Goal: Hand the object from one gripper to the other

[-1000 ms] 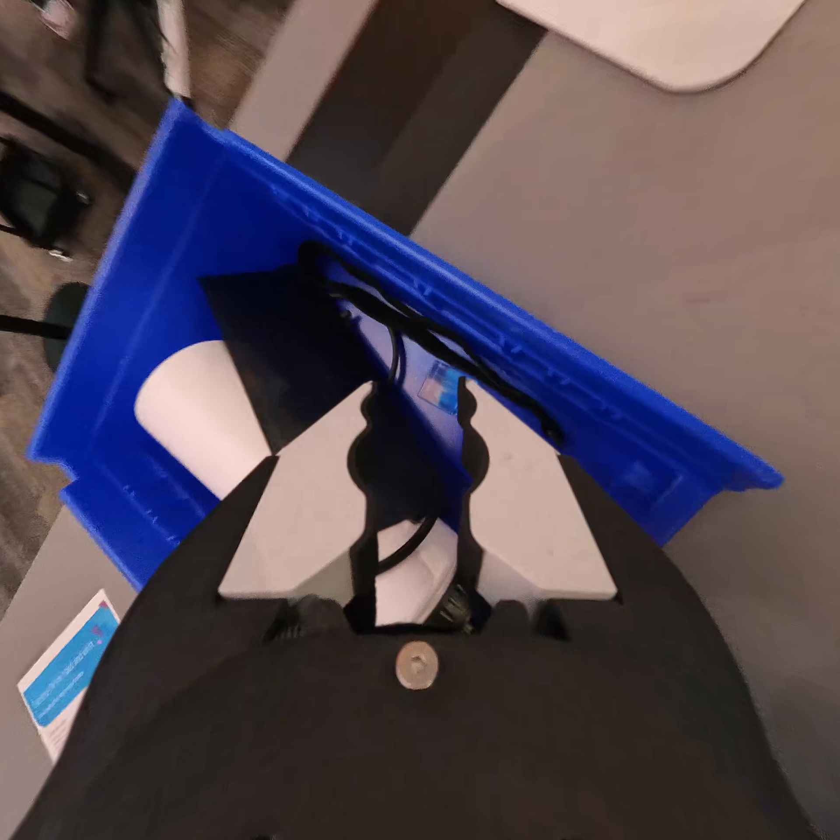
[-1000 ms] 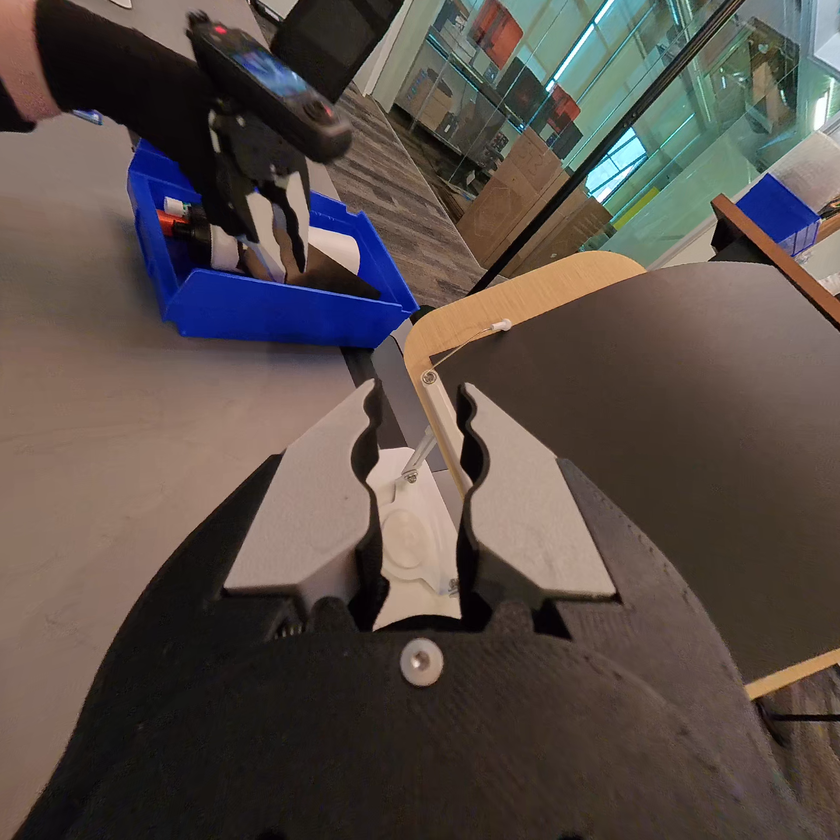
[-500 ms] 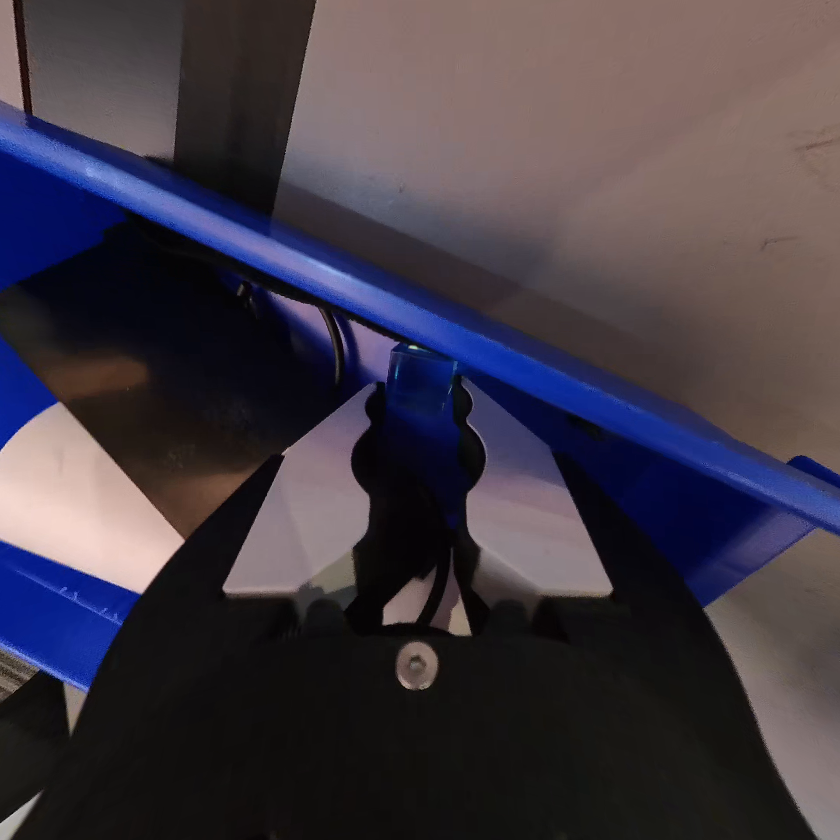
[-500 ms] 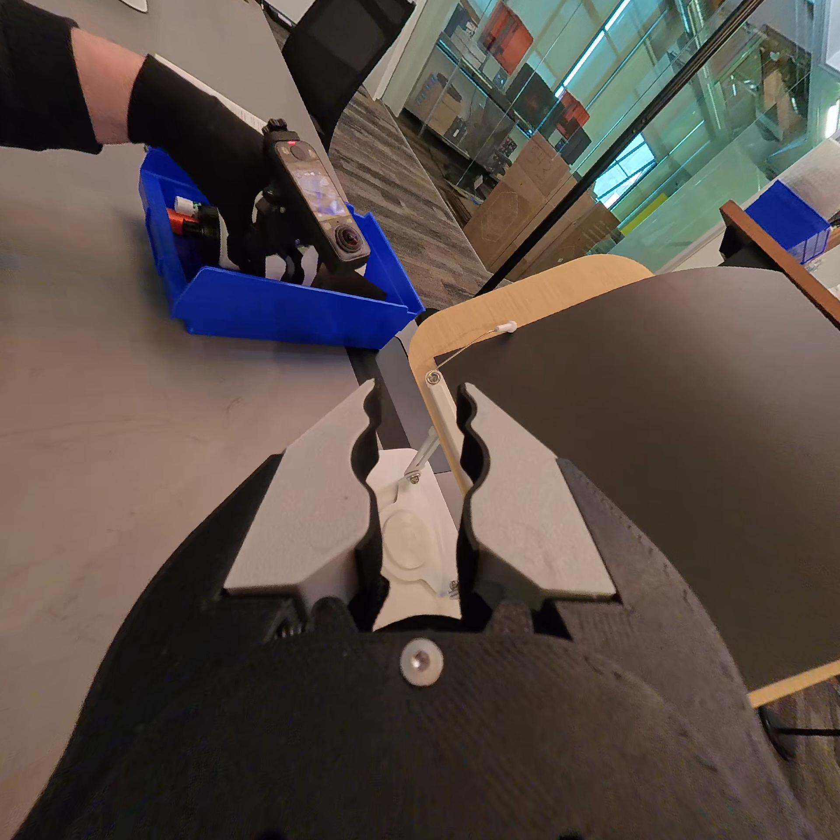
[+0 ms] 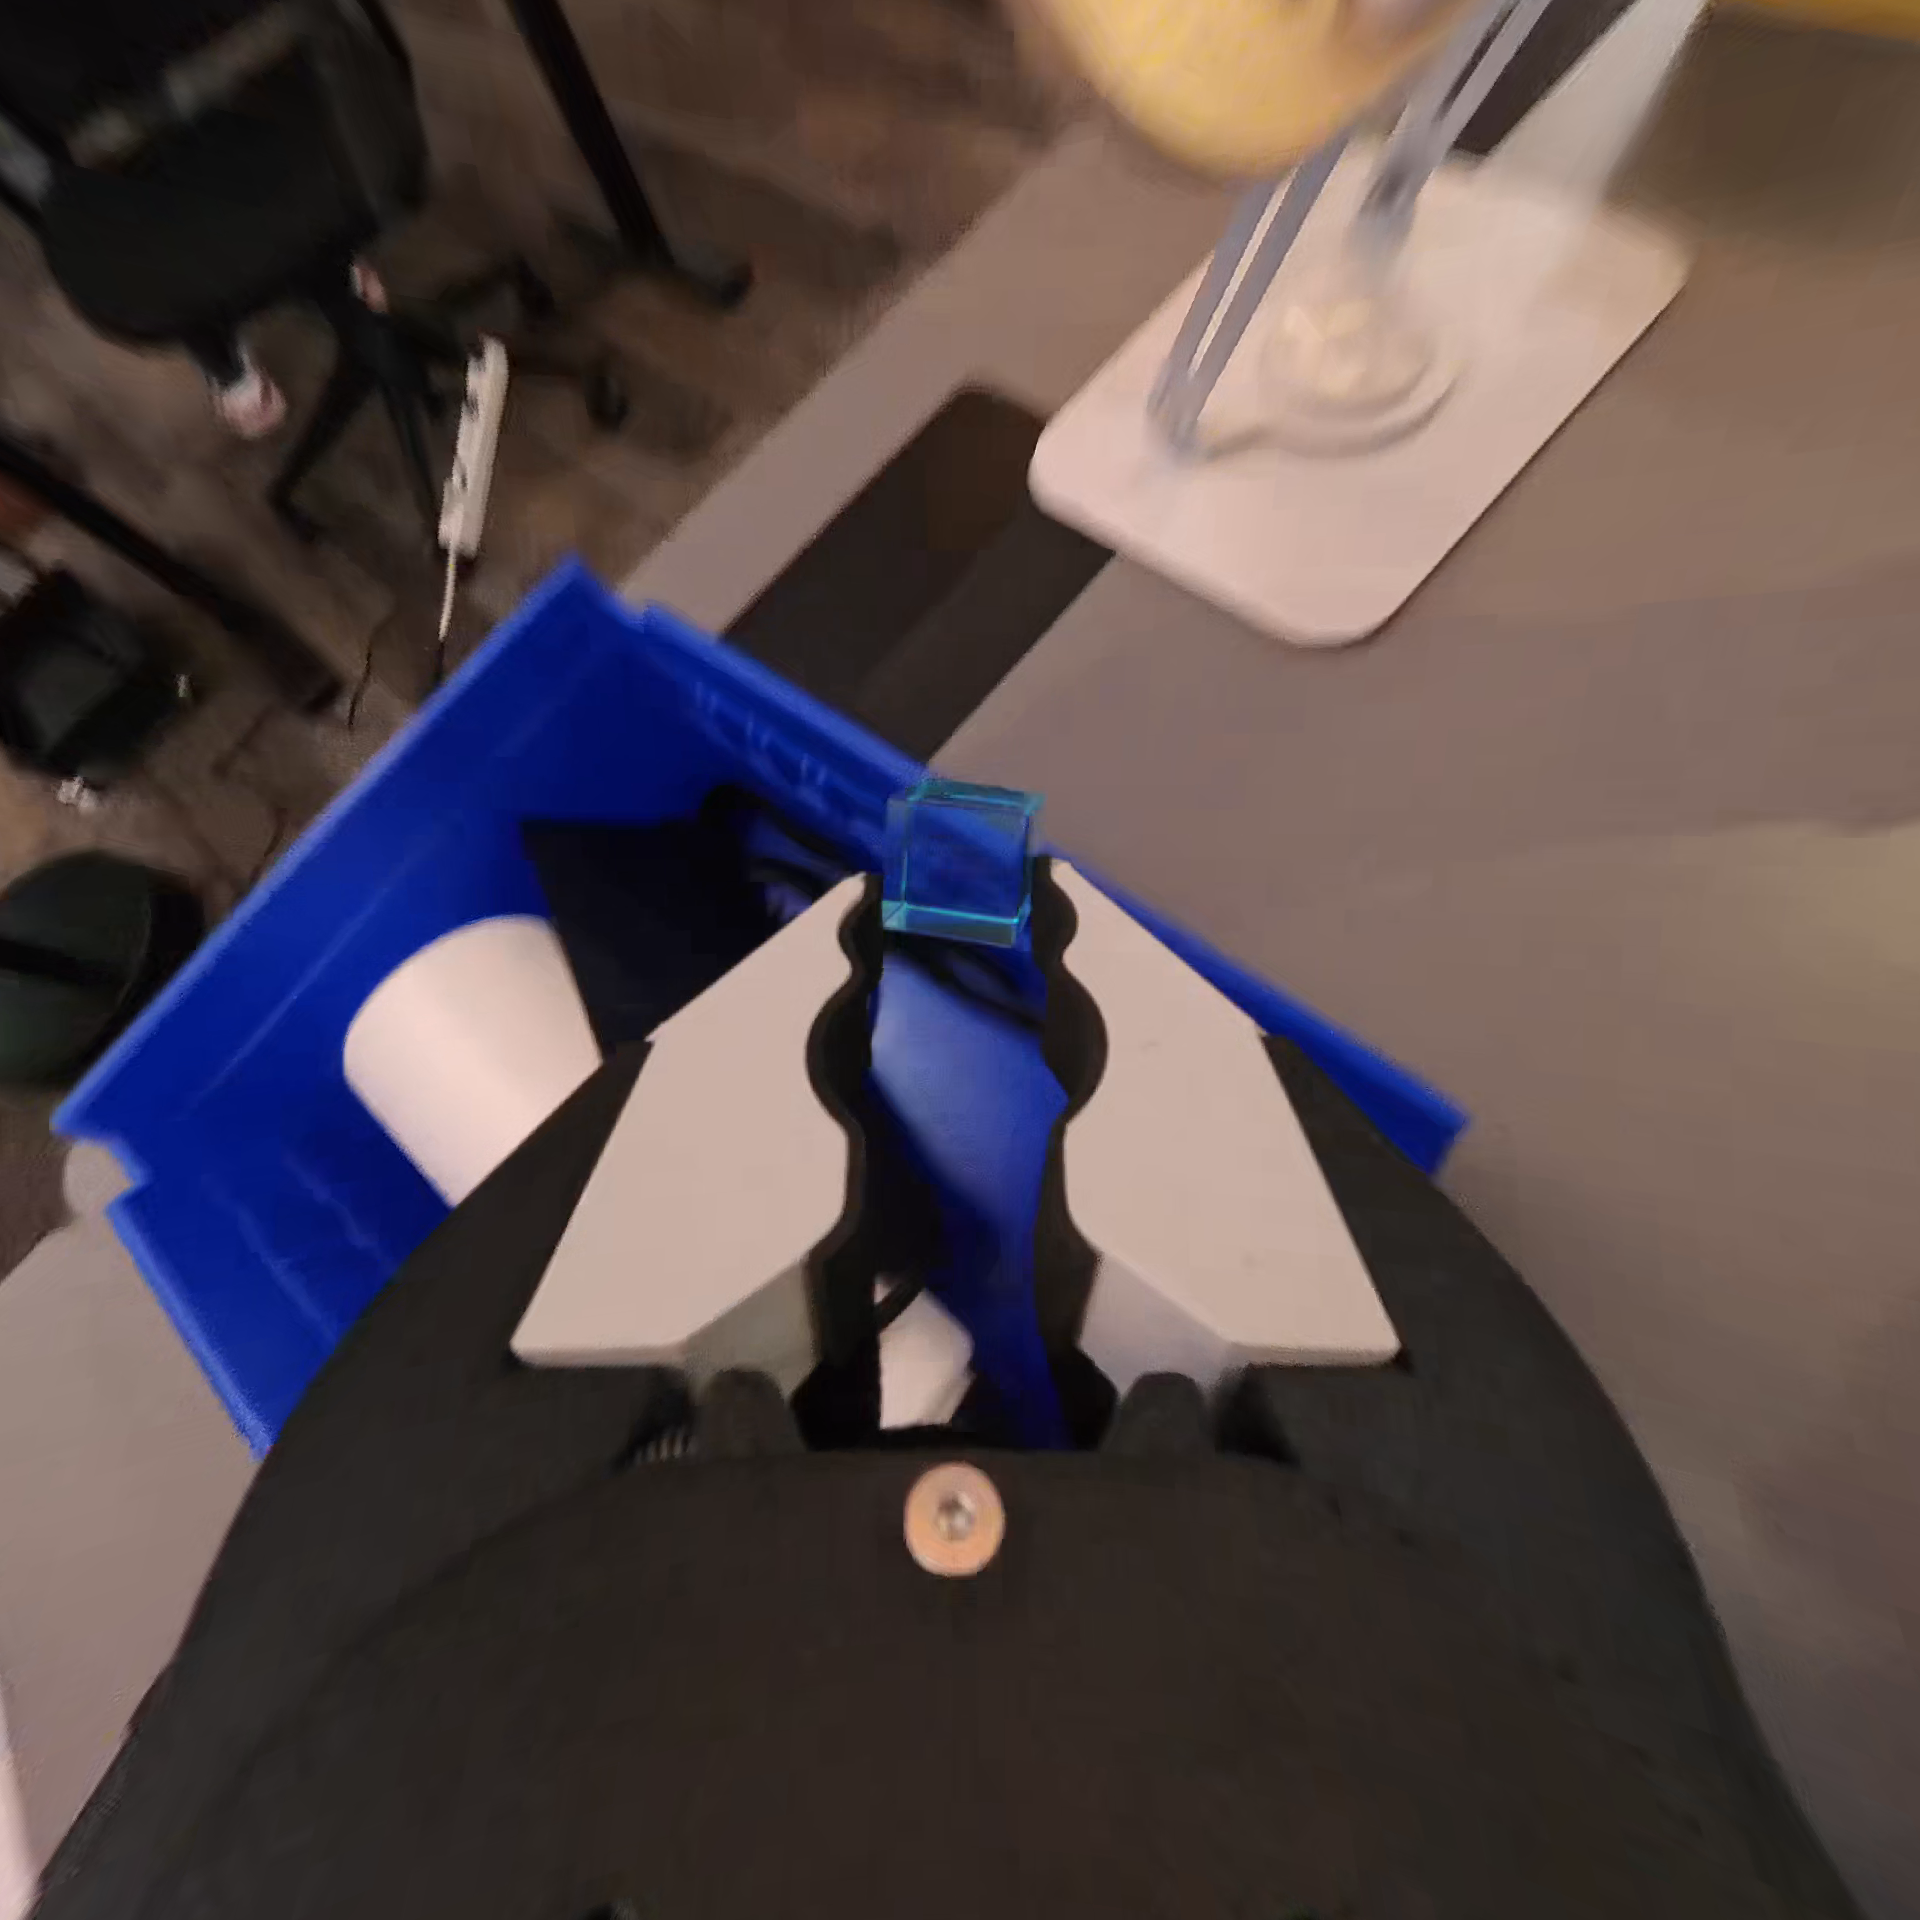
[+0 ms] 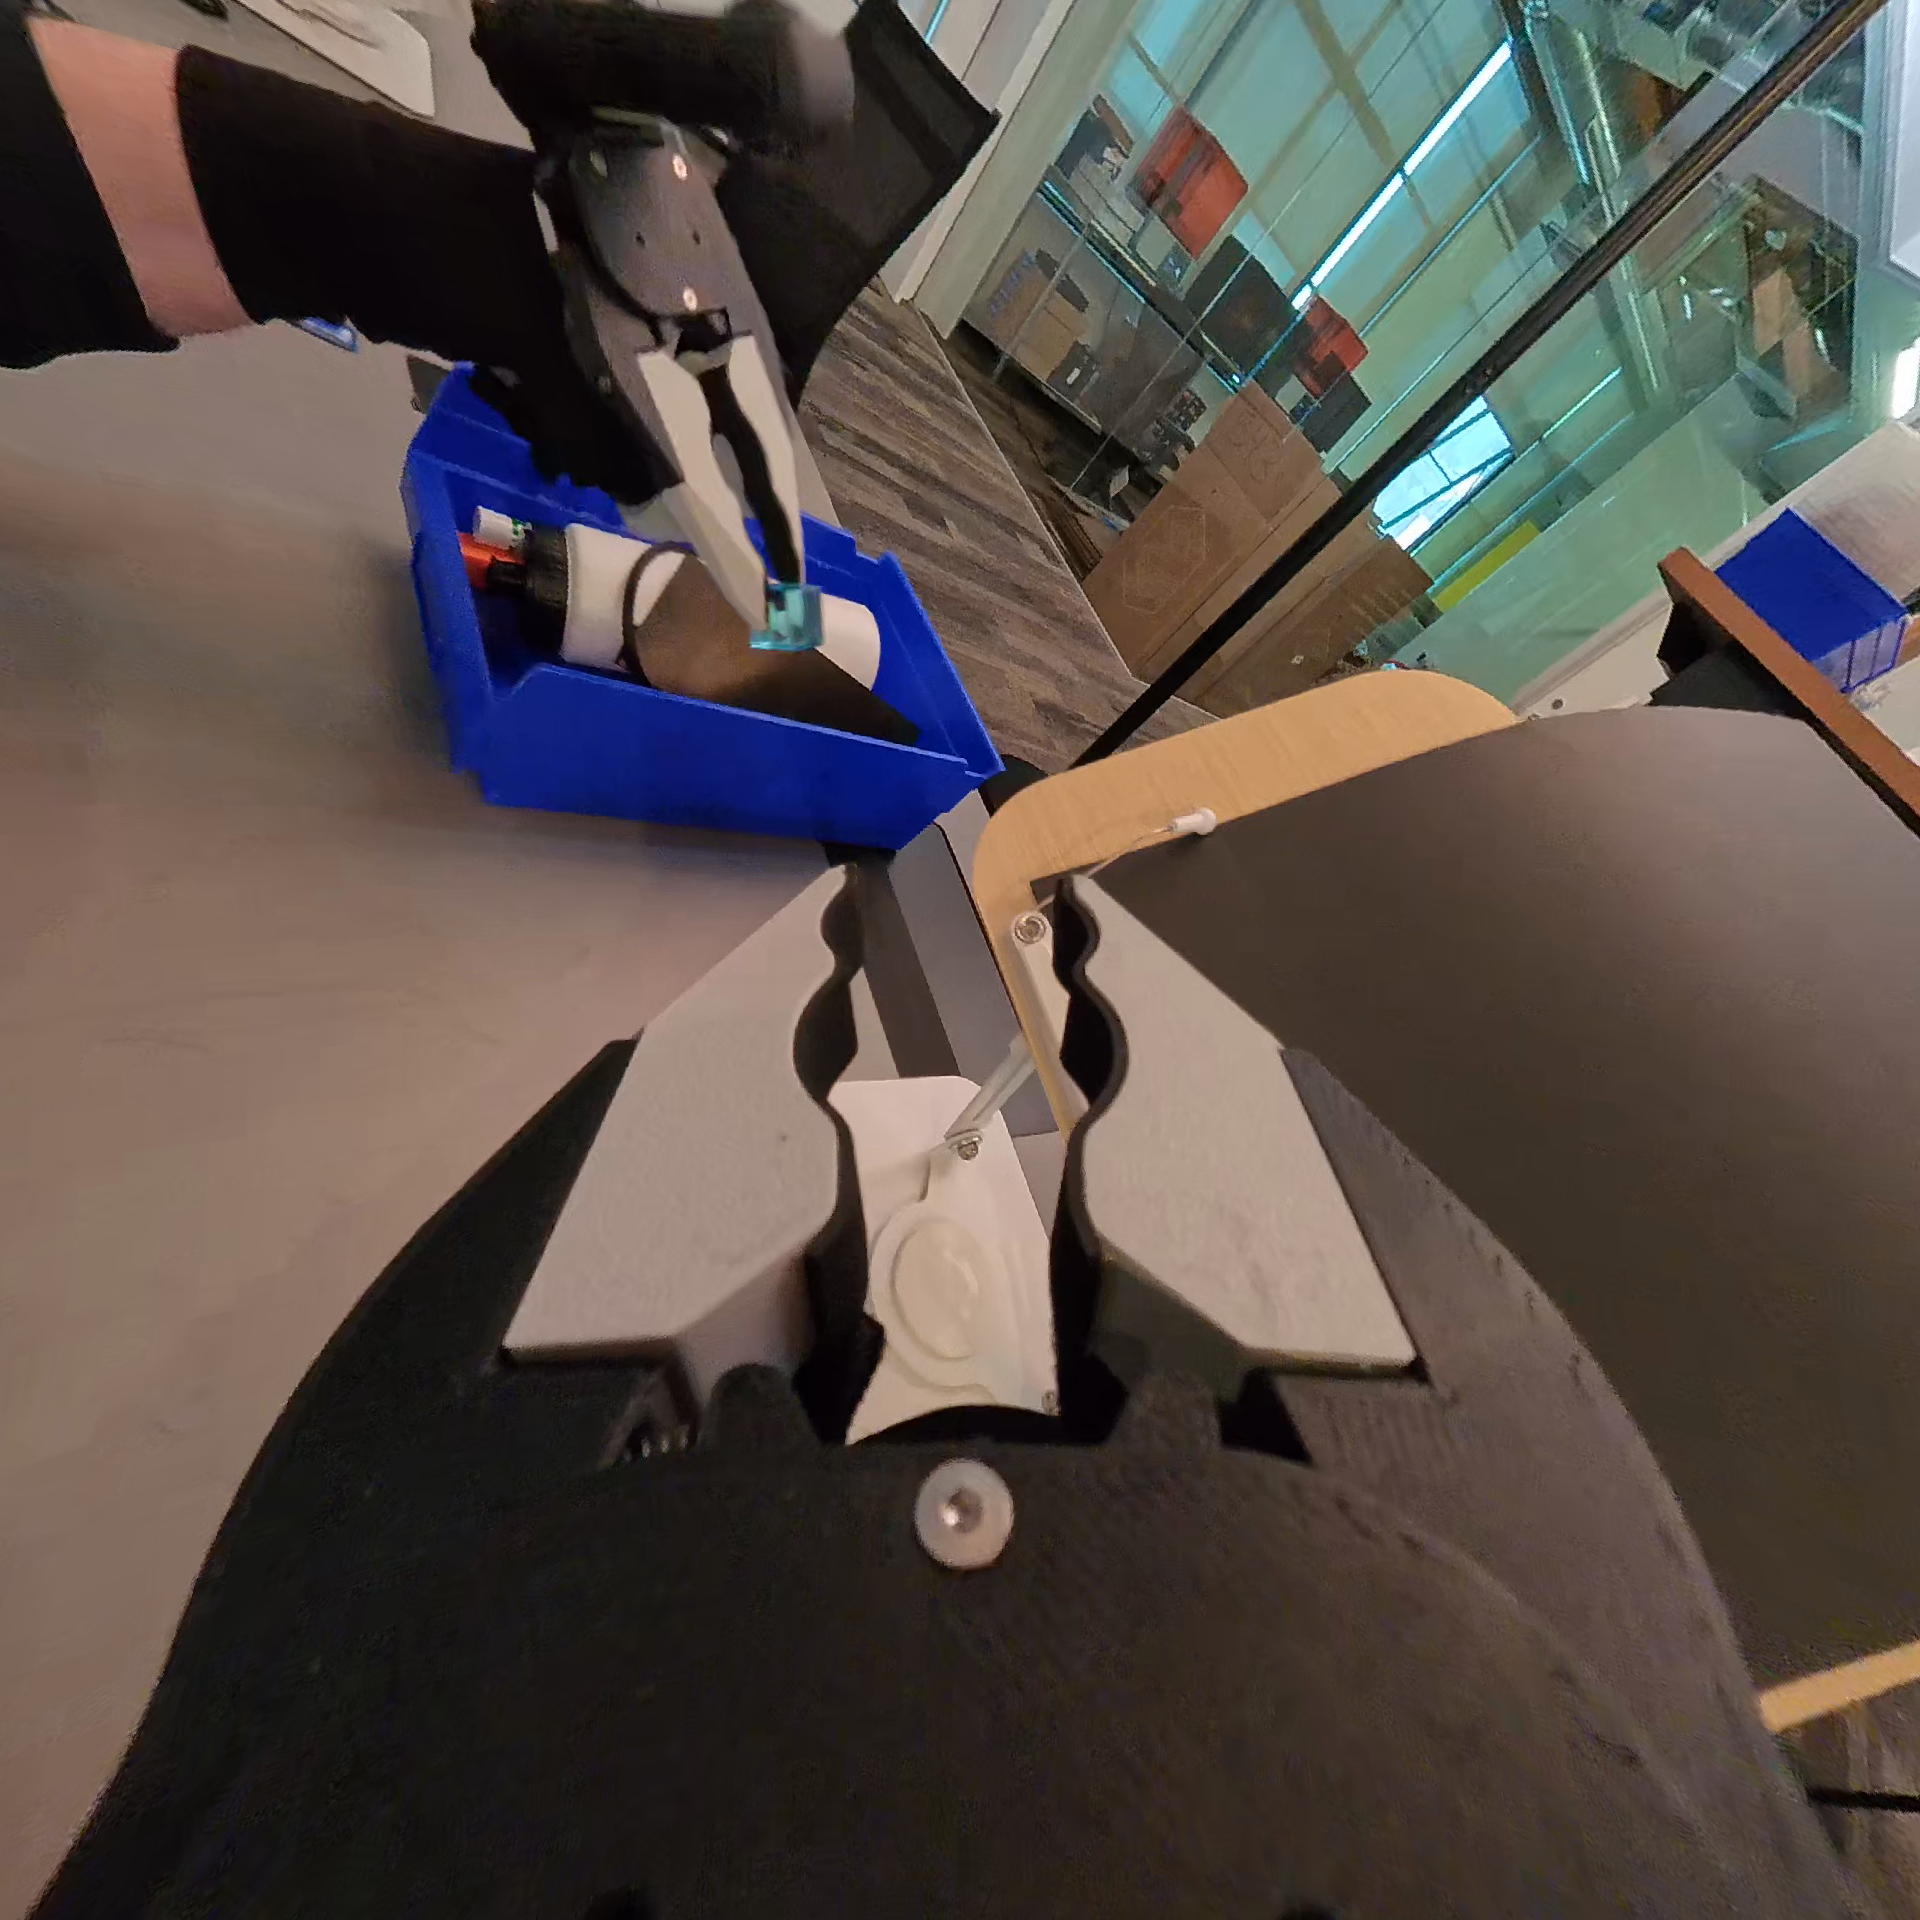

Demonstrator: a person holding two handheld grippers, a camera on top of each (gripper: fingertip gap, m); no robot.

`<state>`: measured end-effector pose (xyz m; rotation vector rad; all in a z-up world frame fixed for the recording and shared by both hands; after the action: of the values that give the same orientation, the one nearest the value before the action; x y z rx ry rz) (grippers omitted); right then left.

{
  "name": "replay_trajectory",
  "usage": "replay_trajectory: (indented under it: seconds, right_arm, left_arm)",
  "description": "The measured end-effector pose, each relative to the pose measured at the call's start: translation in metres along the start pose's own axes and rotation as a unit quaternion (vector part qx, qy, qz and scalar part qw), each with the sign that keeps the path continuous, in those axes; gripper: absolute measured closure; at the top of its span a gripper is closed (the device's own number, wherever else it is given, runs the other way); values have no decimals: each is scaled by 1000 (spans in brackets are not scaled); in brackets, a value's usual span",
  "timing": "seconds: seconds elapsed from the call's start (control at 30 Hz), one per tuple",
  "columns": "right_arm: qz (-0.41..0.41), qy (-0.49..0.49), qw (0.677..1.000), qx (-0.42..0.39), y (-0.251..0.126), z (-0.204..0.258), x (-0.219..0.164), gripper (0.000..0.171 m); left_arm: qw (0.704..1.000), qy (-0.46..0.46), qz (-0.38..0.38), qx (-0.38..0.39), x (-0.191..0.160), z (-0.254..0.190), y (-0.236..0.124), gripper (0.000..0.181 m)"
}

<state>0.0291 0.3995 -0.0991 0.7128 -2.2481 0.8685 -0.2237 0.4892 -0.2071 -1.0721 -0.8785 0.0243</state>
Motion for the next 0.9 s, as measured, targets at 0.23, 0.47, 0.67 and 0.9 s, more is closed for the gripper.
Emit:
replay_trajectory:
  seconds: [0.23, 0.47, 0.67, 0.9]
  right_arm:
    - [-67, 40, 996, 51, -9, 7, 18, 135]
    - [-118, 79, 986, 82, -23, 1, 25, 131]
    - [-148, 91, 980, 102, -32, -1, 29, 134]
    - [-138, 77, 980, 125, -33, 8, 29, 134]
  left_arm:
    - [974, 54, -205, -86, 91, -69, -55, 155]
    - [929, 154, -301, -153, 155, -152, -71, 155]
    - [906, 199, -325, -183, 173, -189, -75, 155]
    - [906, 229, -315, -167, 174, -203, -75, 155]
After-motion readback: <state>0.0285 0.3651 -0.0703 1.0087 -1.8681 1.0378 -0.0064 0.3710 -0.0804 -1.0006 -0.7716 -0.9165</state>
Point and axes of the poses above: each gripper's, where its closed fingertips meet, y out along the fingers, x out of its top, z = x × y across the jaws, the point moved 2 cm from there along -y, back along the fingers, and after that the axes turned 13 degrees about z, right-handed, at the moved point
